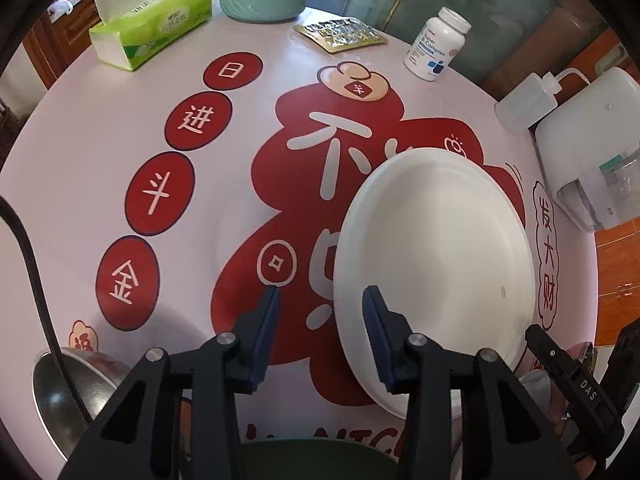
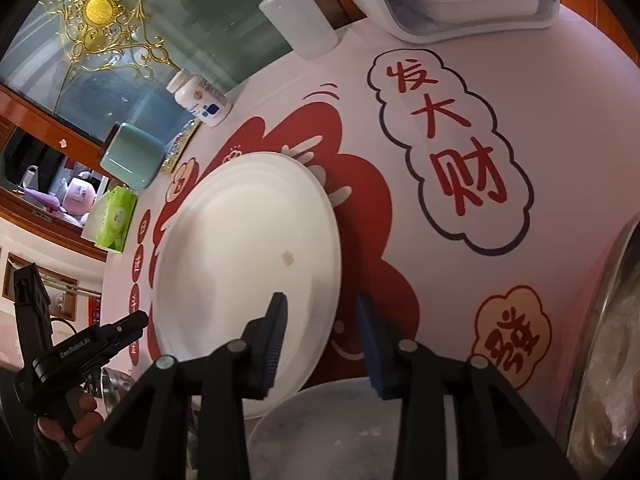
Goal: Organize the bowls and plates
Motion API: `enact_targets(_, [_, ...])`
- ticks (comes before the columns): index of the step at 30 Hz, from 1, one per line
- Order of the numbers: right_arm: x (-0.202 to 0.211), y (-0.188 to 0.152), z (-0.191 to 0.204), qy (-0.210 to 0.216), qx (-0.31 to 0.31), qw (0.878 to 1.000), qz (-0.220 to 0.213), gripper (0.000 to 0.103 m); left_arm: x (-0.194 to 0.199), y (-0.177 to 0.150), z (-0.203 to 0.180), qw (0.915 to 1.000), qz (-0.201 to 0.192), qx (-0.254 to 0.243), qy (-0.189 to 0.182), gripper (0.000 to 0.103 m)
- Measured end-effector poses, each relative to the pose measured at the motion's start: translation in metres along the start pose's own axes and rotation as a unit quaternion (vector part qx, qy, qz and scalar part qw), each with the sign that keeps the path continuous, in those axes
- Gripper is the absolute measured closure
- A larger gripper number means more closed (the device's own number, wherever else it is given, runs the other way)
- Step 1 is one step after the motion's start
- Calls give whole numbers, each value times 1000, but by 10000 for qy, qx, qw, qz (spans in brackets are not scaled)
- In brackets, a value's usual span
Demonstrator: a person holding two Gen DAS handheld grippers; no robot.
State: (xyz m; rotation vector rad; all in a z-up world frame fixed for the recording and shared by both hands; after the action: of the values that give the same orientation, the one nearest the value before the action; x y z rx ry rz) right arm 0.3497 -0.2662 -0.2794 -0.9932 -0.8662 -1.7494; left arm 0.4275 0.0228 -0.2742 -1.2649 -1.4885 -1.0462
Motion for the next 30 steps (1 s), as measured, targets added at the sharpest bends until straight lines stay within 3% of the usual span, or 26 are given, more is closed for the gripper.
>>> enact_targets(3, [0,0,-3,-6,-4,10000,-18,76,-4,2,-2,10000,25,-26,-38,64])
enact_targets(15, [-6,3,-7,59,33,9999,101,76,-16,4,-8,9999,136,-59,-48,71])
enact_targets(21, [-9,4,-4,102,112,9998,133,78,-18,5,-11,9997,140,-101,-197,85])
enact_targets(30, [-14,6,1,160,273,9994,164,86,-20,6,-12,9994,187,-101,-282,86])
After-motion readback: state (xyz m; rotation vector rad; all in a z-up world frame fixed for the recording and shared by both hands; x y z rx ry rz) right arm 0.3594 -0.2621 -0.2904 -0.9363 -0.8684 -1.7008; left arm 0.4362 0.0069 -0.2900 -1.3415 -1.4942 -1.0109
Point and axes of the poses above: each gripper's, at about its wrist camera, not at the fingertips, and x roughly against the way its jaws point, z to its left, y to its top, the point moved 2 cm from there along -x, roughly the way its jaws point, and after that the axes turned 12 degrees about z, right-handed, at the moved point
